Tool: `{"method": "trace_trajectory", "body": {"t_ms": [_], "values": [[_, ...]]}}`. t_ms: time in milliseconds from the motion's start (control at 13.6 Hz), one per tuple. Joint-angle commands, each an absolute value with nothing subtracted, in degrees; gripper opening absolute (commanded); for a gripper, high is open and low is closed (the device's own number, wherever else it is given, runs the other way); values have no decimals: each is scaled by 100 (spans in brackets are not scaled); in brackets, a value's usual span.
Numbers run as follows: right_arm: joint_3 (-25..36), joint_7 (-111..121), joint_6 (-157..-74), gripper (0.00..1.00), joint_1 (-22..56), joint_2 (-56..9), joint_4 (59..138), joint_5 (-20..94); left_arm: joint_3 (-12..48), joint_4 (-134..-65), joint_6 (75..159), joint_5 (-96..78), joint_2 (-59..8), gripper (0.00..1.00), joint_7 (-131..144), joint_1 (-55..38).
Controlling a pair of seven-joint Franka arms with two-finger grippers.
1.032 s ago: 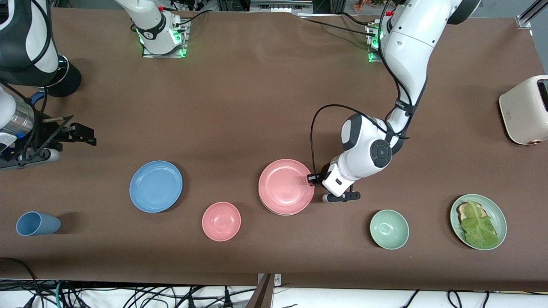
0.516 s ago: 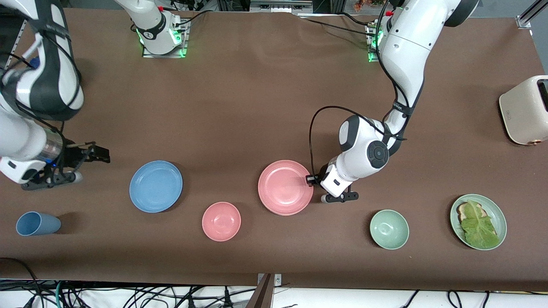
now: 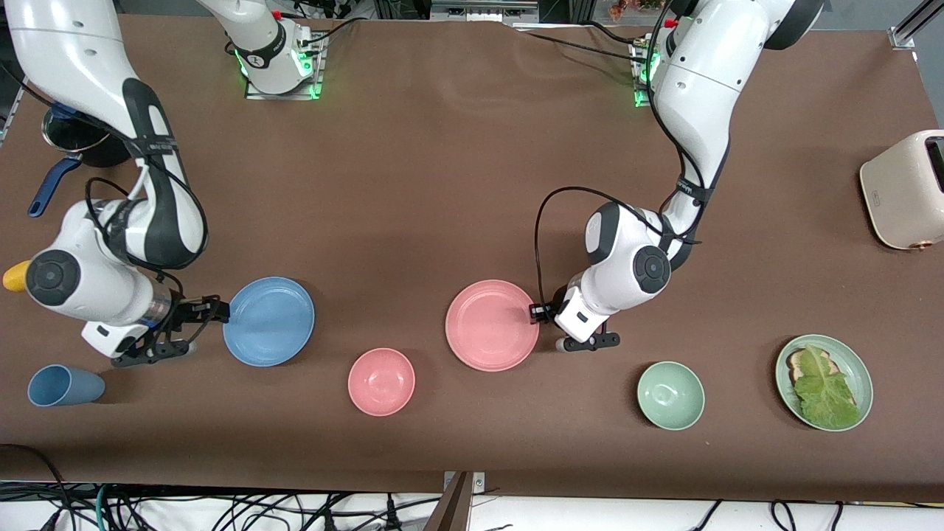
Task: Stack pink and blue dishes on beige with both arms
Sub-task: 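Release the pink plate while the right gripper reaches the blue plate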
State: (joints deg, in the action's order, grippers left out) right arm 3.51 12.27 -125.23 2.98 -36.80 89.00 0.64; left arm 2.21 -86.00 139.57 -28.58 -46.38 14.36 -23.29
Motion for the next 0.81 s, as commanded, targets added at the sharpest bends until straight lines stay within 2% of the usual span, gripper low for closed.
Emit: {"method": "trace_trajectory", "body": {"t_ms": [0,74,147,368,737], "values": [[308,1222,-12699,99,272,-3875,8763,62,185,-8446,13957,-2742,-4641,82,1555,-2355],[308,1213,-12822,99,264,-3972,8763,79,185,-8464,13922,-2733,-4510,100,1538,-2329],[308,1213,-12945,99,255,-4042,8763,79,185,-8533,13809,-2725,-4317,100,1547,-2312],[308,1213,-12999,99,246,-4113,8824,97,141,-8552,12791,-2716,-3816,100,1538,-2128],[299,1213,-12990,87,220,-4210,8850,97,114,-8508,11244,-1480,-3095,100,1512,-1671]]}}
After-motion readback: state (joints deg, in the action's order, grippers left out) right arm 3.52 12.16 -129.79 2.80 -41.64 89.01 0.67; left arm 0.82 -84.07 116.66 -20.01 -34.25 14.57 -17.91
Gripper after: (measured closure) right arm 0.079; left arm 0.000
